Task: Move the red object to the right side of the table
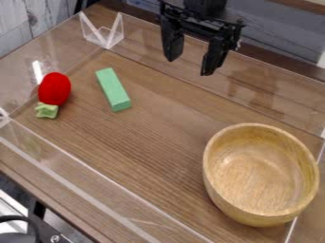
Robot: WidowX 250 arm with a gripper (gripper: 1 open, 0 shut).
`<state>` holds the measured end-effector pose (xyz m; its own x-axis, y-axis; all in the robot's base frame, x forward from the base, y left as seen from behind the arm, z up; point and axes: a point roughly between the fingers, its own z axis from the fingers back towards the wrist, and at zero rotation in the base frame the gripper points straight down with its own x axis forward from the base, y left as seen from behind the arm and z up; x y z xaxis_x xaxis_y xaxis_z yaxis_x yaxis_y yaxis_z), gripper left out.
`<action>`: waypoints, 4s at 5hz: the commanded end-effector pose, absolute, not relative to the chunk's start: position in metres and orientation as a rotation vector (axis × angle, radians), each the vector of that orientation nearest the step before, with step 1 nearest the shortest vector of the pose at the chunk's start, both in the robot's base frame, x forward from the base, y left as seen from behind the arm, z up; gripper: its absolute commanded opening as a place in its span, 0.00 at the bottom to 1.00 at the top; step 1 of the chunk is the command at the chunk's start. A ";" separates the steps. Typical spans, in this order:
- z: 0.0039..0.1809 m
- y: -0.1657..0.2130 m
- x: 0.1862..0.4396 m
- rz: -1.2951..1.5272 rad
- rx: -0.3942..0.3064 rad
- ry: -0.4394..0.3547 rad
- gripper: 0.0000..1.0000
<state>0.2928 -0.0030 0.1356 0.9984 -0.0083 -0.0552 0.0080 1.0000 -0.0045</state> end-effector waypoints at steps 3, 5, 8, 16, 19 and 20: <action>0.124 0.092 0.258 0.180 0.005 0.037 1.00; 0.119 0.178 0.233 0.305 0.011 -0.009 1.00; 0.088 0.216 0.237 0.396 -0.014 -0.005 1.00; 0.060 0.213 0.267 0.465 -0.013 -0.023 1.00; 0.059 0.213 0.271 0.500 -0.010 -0.030 1.00; 0.059 0.213 0.271 0.514 -0.010 -0.031 1.00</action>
